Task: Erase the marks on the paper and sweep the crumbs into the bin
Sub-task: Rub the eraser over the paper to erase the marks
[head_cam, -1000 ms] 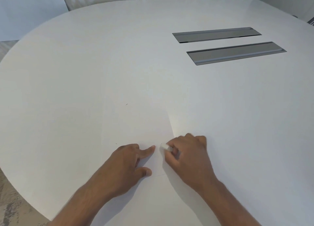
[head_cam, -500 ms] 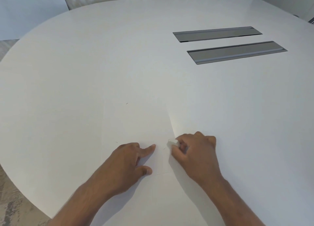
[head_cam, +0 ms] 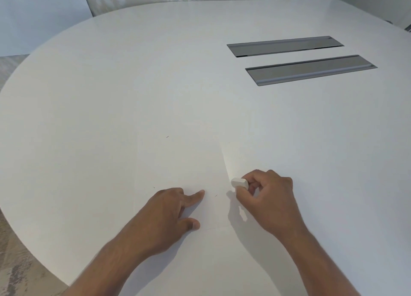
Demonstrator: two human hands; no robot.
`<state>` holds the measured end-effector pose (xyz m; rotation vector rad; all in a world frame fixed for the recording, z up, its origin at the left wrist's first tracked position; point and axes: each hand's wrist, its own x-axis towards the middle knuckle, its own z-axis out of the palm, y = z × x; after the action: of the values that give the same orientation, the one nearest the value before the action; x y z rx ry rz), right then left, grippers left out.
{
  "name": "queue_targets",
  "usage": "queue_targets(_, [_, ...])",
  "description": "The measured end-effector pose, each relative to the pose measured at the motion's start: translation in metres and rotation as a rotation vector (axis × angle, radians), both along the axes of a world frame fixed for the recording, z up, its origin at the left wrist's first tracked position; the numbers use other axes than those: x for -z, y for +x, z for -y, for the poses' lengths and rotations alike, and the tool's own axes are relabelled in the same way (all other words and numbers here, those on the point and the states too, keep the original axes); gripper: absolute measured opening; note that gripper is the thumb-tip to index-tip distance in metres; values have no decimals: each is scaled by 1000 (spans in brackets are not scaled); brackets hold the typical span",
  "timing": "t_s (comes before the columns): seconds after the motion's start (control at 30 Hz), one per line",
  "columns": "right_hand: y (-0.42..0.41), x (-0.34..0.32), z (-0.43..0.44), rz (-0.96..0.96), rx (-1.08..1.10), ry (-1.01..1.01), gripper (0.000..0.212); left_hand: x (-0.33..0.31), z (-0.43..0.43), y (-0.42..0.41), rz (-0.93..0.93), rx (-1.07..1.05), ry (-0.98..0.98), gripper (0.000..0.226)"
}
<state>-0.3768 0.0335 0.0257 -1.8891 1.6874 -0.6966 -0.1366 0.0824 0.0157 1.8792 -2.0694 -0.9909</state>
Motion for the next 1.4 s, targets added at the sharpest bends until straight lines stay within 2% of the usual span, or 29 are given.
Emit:
queue_targets(0.1, [4,7,-1,-4,-42,7,17,-1,0,-1,-8,-5,0,64])
queue_targets(0.3, [17,17,-17,-230,-161,-68,30,-1,0,0,-8,-9,-6,65])
queue_targets(0.4, [19,14,-41,-267,-256,-45,24,-2,0,-1,-15,-16,-12,66])
queue_targets(0.47, [14,16,-50,-215,-293,-20,17,-2,0,-1,-10,-6,-19,66])
queue_targets(0.57, [-4,16,-40,16,-157,31,6,-2,-2,0,-4,-5,-30,65])
queue_targets(0.67, [-32,12,-22,146,85,4,12,-1,-4,1,-32,-36,-42,63])
queue_targets(0.77, [-55,9,-12,155,222,-12,19,0,-7,2,-74,-60,-67,59])
queue_targets(0.87, [-66,16,-7,51,264,-20,9,1,-12,3,-116,-81,-90,48])
queue_targets(0.93, [-69,21,-7,-22,265,-58,6,-1,-17,3,-148,-91,-141,33])
queue_targets(1.0, [-69,23,-8,-89,292,-39,19,-6,-19,7,-210,-137,-240,20])
queue_targets(1.1, [-63,24,-19,-194,359,-10,52,-16,-13,26,-283,-242,-432,14])
queue_targets(1.23, [-27,17,-49,-289,300,-148,55,-14,24,75,-178,-313,-647,20])
queue_targets(1.3, [-3,19,-66,-346,270,-163,66,-6,52,104,-69,-332,-635,31])
queue_targets(1.4, [28,24,-85,-431,279,-124,78,1,91,130,89,-344,-486,47])
